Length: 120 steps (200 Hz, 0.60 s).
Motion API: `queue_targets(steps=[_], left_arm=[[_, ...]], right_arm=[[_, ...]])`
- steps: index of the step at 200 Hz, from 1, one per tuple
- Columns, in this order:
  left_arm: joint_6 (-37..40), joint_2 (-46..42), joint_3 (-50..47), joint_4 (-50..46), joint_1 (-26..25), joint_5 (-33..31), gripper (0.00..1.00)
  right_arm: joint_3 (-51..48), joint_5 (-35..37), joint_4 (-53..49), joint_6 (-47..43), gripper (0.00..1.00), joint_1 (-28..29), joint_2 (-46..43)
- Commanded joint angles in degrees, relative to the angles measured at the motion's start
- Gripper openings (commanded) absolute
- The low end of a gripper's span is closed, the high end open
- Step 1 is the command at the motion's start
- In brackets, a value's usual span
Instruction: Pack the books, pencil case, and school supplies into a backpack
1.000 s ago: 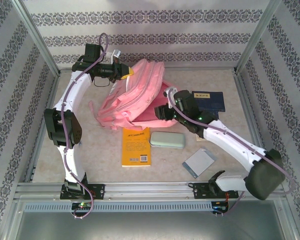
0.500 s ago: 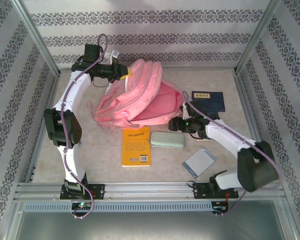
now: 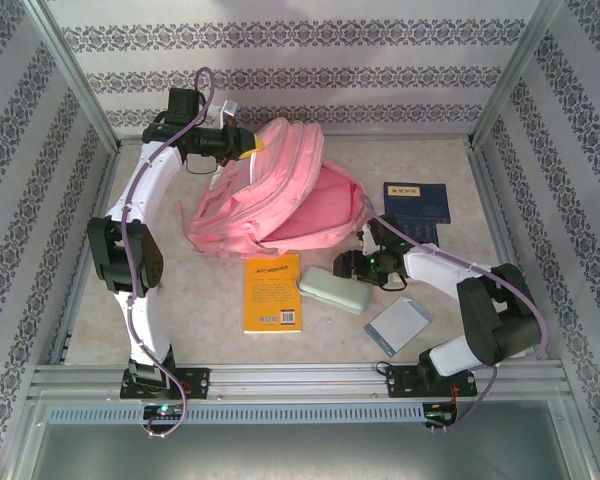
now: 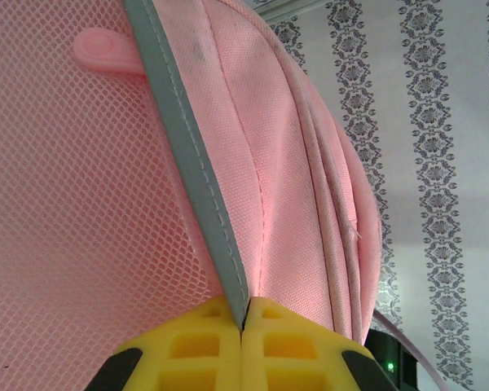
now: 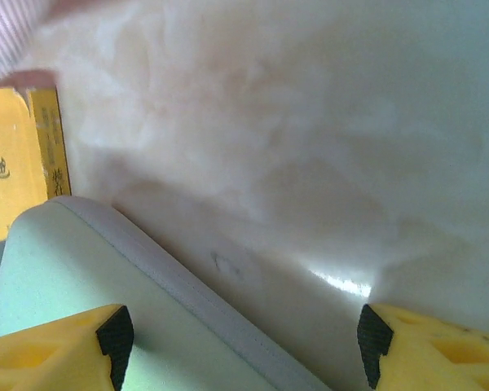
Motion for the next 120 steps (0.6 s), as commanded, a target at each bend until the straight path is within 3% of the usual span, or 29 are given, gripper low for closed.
queue_targets(steps=[1,32,53,59,82,109,120], left_arm=[[-0.51,-0.93,2.23,1.79,1.40,1.49,0.00],[-0.84,-0.97,2.19,1.97,1.41,1.67,0.00],[-0.85,-1.11,2.19,1.98,1.41,1.67,0.00],[-0.85,-1.14,2.19,1.97,1.37,1.67,0.00],[-0.78,-1.14,2.29,1.99,1.41,1.76,0.00],[-0.78,-1.10,2.15,2.11,1.38,1.93,0.00],[-0.68,-1.10,2.13,2.01,1.37,2.02,0.00]], right_arm=[[-3.05,-1.01,0.79,3.10,0.74,2.05,-2.89],[-4.13,0.93,0.45,5.48,0.86,6.50,-5.63],[-0.75,9.78,-7.09,3.73,0.87,9.35,-8.15],[0.84,13.39,-9.82,2.68,0.98,10.29,-8.92],[7.65,22.46,-19.10,-3.57,0.98,14.58,-10.14],[17.47,17.16,-30.19,-13.56,0.98,18.86,-4.70],[21.93,18.43,-36.50,-16.75,0.98,21.01,-1.03]])
